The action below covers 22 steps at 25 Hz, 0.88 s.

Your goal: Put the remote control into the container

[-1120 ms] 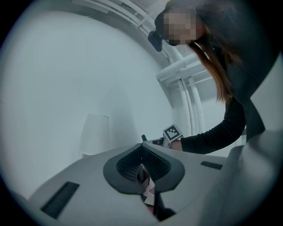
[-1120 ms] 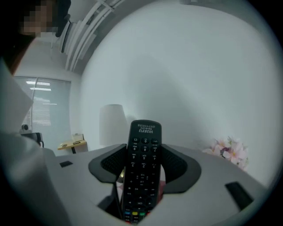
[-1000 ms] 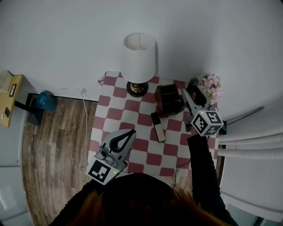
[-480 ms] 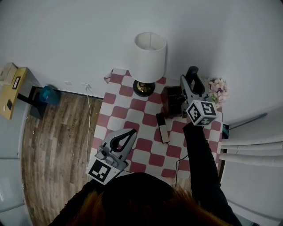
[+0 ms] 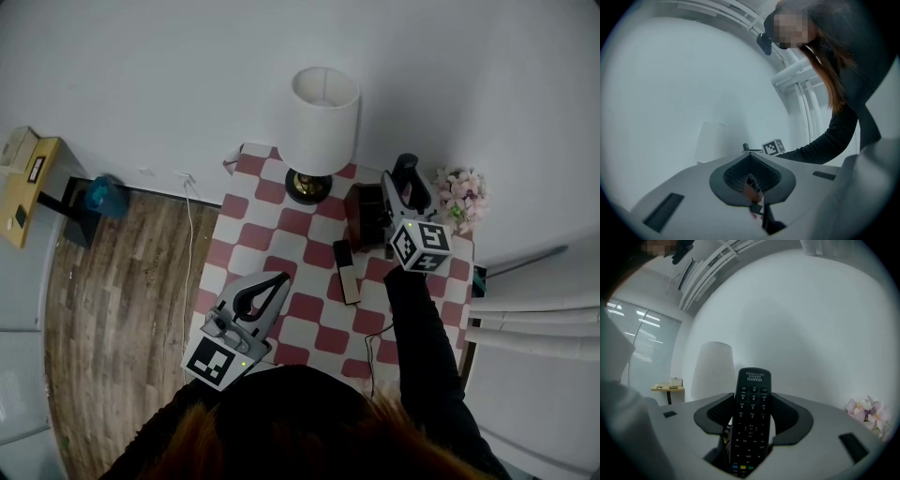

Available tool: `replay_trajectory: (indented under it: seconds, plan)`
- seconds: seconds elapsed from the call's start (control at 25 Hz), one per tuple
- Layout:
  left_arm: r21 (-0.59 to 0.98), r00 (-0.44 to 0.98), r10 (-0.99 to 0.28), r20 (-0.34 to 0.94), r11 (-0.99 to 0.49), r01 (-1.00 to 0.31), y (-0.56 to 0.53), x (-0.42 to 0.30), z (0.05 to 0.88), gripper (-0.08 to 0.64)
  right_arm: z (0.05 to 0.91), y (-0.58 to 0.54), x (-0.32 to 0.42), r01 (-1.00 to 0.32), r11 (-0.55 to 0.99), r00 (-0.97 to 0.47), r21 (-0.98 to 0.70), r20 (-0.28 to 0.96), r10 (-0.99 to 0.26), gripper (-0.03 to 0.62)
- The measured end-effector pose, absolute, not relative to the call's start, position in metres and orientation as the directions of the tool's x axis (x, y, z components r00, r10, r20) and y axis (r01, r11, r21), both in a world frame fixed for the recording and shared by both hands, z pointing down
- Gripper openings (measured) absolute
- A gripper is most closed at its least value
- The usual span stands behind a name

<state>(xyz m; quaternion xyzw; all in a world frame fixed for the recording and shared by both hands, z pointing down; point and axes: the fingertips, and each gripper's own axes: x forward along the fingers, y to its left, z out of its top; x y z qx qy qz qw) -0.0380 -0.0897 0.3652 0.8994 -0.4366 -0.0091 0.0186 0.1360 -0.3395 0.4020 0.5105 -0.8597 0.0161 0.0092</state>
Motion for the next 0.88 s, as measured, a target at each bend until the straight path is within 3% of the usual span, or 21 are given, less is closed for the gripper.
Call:
replay_trajectory:
  seconds: [0.6,0.88]
  plan:
    - [0.04,0.631,-0.775,0.007,-0.631,-0.775,-0.091,-0.031,0.368,0.008,0.41,-0.349,0.137,-0.886,0.464,-0.464,-0.029,-0.002,-0.886,0.242]
    - [0.048,0.619,-0.785,0.009,-0.618,-0.785,-0.092,-0.036,0.369,0.008,0.432,-0.343,0.14,-0.889,0.455,-0.451,0.053,0.072,-0.889,0.242]
